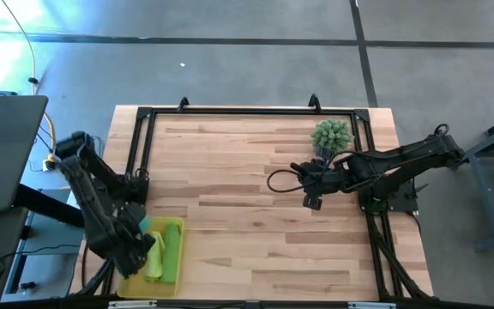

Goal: Roll microfiber towels into tight, uniform cylinder then place into a basket
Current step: Put the blue microfiber towel into the yellow bin

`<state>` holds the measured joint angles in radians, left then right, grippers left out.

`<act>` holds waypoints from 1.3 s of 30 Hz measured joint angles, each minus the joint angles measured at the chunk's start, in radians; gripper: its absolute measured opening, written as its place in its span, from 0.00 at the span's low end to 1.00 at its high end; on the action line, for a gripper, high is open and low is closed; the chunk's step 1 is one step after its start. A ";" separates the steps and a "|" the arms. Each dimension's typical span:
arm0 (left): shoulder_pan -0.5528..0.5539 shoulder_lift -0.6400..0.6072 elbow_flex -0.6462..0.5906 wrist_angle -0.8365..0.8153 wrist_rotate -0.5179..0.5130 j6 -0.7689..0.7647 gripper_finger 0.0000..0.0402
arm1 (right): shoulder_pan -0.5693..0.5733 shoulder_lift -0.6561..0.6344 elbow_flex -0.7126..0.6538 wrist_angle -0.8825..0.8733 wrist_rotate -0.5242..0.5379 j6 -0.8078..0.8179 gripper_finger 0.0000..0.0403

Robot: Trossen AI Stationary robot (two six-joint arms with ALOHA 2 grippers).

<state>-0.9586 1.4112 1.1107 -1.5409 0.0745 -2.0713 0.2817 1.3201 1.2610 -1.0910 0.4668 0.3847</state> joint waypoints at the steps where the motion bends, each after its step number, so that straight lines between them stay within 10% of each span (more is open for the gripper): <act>1: 0.000 0.028 0.000 -0.002 0.025 0.004 0.01 | 0.000 0.000 0.000 0.000 0.000 0.000 0.39; 23: 0.030 0.584 0.247 0.023 0.120 0.011 0.02 | 0.000 0.000 0.000 0.012 -0.054 0.010 0.39; 39: 0.028 0.672 0.302 0.107 0.066 -0.018 0.14 | 0.000 0.000 0.000 0.012 -0.058 0.008 0.39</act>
<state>-0.9310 2.0832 1.4128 -1.4339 0.1409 -2.0896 0.2821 1.3201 1.2610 -1.0786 0.4091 0.3927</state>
